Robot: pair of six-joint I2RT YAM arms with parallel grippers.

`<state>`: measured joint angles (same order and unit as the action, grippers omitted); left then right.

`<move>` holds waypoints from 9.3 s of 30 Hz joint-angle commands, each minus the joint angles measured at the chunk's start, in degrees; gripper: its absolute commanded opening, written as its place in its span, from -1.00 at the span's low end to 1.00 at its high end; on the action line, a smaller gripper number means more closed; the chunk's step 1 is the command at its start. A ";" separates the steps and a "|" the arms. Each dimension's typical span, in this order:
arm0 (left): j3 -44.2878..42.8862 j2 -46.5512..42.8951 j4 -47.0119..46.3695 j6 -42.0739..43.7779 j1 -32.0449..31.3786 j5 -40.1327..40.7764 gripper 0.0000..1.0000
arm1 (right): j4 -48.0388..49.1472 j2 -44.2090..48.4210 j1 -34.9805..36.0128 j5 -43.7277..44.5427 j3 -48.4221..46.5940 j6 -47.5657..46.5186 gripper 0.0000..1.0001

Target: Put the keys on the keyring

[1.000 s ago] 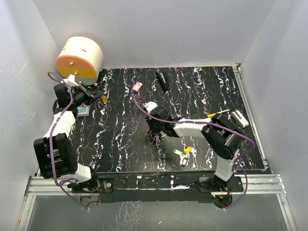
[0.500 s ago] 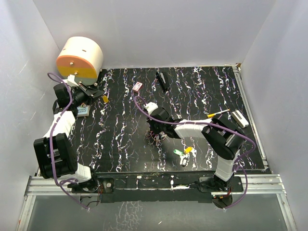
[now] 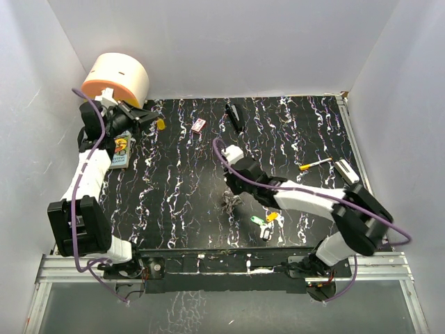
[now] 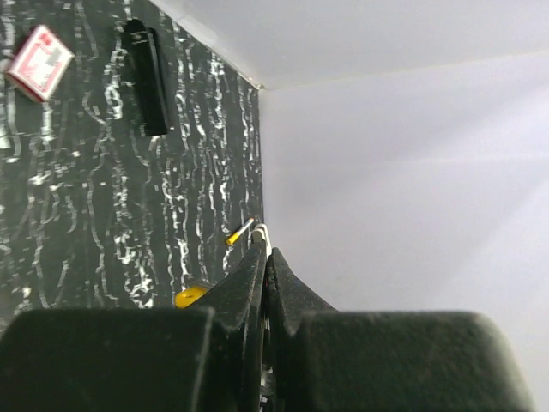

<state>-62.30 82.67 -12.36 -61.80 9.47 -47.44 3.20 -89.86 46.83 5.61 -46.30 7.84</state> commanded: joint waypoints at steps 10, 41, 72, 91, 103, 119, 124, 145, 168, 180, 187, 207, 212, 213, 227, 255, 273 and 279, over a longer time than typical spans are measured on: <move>-10.62 3.48 3.17 -9.41 -7.23 7.06 -1.00 | 13.08 18.47 0.16 4.11 -0.46 -1.07 -0.85; -4.49 0.82 3.25 6.31 -21.20 2.34 -1.00 | 31.09 6.53 4.41 1.76 -13.43 -1.73 -0.84; -3.61 2.33 -0.61 -7.07 -26.79 -17.83 -1.00 | 34.49 38.03 4.41 -2.72 12.81 -12.84 -0.84; -2.21 0.08 3.48 -10.26 -26.80 -6.17 -1.00 | 53.09 21.38 5.36 1.08 8.49 -0.74 -0.85; -3.49 0.14 7.48 -10.53 -26.84 -0.71 -1.00 | 54.99 15.61 6.60 8.20 4.21 0.04 -0.84; -3.00 -0.54 8.40 -11.32 -26.80 -0.46 -1.00 | 55.44 11.15 6.93 11.96 2.94 -0.15 -0.85; -2.88 -0.58 8.45 -11.43 -26.83 -0.43 -1.00 | 54.42 9.94 6.96 11.74 1.83 -0.32 -0.85; -3.86 -0.59 6.71 -14.77 -26.82 -1.34 -1.00 | 56.70 3.80 6.96 14.58 1.98 -0.63 -0.85; -1.42 -0.46 8.03 -15.28 -26.80 -0.86 -1.00 | 60.79 6.17 6.92 14.61 4.86 -1.39 -0.85; -2.81 1.90 7.26 -17.15 -26.83 -0.73 -1.00 | 62.01 7.02 6.96 13.72 5.65 -1.42 -0.85; -3.21 3.28 6.50 -18.79 -26.35 -0.73 -1.00 | 63.72 7.59 6.96 13.91 6.72 -1.73 -0.85; -7.81 7.12 4.48 -23.77 -24.94 0.03 -1.00 | 72.66 5.44 7.64 16.59 7.52 -5.41 -0.85; -8.76 7.38 4.73 -25.26 -24.70 0.63 -1.00 | 79.10 0.78 7.83 18.13 6.40 -6.96 -0.84; -8.53 7.27 4.77 -25.49 -24.68 0.63 -1.00 | 80.17 -0.14 7.84 18.47 6.13 -7.44 -0.85; -4.88 4.70 4.58 -26.44 -24.54 1.18 -1.00 | 91.44 -5.69 10.45 20.90 4.14 -14.88 -0.85; -1.59 2.26 4.57 -26.41 -24.59 1.19 -1.00 | 97.27 -8.22 10.81 24.03 2.89 -18.68 -0.84; -1.20 2.05 3.85 -26.70 -24.67 1.29 -1.00 | 97.63 -9.71 10.90 23.07 1.39 -17.16 -0.84; -1.45 2.35 3.83 -26.88 -24.60 1.21 -1.00 | 97.87 -9.63 10.92 23.42 1.83 -16.97 -0.85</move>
<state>-62.50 87.85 -7.64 -86.89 -15.33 -45.74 82.65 -99.81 57.43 29.82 -42.35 -10.57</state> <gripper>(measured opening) 0.007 0.091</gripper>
